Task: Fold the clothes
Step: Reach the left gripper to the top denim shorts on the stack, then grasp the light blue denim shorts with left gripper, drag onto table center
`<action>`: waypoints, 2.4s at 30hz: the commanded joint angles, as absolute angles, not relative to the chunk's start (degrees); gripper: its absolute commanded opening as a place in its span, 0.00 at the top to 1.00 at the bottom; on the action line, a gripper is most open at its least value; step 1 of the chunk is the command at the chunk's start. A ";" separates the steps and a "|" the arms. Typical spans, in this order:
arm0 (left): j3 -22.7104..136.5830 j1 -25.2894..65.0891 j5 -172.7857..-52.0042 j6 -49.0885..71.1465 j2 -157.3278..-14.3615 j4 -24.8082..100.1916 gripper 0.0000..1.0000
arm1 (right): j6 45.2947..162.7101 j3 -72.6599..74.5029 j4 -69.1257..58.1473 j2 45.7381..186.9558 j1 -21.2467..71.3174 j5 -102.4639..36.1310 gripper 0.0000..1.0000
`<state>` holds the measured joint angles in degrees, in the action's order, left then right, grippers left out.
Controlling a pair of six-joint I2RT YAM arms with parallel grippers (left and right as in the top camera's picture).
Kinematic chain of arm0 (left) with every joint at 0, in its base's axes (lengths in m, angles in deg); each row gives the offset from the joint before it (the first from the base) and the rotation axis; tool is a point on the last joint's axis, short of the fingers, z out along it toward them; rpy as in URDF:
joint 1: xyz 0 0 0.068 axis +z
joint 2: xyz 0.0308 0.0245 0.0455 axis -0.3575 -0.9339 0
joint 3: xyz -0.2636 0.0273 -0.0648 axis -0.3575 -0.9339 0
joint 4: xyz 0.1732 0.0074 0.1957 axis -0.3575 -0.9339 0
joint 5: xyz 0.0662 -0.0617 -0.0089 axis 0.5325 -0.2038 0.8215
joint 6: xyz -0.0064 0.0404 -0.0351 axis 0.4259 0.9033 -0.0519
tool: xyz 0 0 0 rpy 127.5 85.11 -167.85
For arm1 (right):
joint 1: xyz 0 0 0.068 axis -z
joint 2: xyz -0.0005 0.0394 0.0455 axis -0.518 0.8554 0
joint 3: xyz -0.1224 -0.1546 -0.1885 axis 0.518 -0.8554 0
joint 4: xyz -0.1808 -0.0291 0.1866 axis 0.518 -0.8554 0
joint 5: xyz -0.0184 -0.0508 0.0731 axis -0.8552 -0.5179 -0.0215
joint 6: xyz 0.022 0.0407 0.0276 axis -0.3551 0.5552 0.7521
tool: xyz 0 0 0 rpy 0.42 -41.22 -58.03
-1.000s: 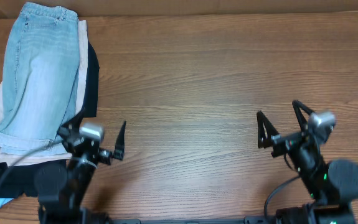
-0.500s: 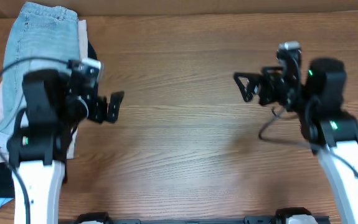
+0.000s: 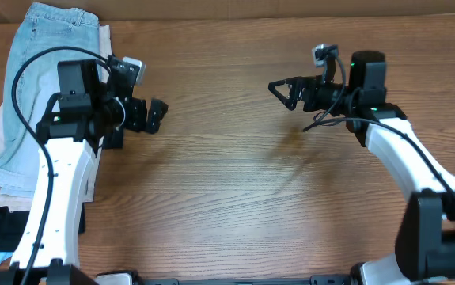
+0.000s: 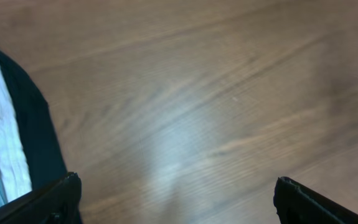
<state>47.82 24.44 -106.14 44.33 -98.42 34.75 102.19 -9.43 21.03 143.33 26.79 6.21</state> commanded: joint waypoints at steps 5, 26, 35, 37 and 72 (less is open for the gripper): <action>49.50 24.96 -84.66 38.01 -105.24 42.14 0.00 | 109.40 -8.16 19.42 146.98 22.29 -10.34 0.00; 61.24 30.62 -69.34 42.21 -129.46 45.86 0.06 | 112.20 -6.06 15.37 147.07 3.58 -37.42 0.07; 61.22 31.47 -66.17 43.63 -131.76 46.93 0.30 | 112.20 -6.08 14.39 147.07 3.63 -40.19 0.12; 61.22 31.43 -66.21 43.61 -131.76 46.86 0.38 | 112.20 -6.08 14.32 147.07 3.63 -40.74 0.12; 95.78 8.65 -100.53 30.51 -130.36 6.34 0.96 | 112.26 -4.23 -13.72 109.32 25.66 -41.11 0.39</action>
<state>93.92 14.45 -93.86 31.21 -131.47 5.40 112.33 -5.19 -11.47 113.58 23.01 -40.87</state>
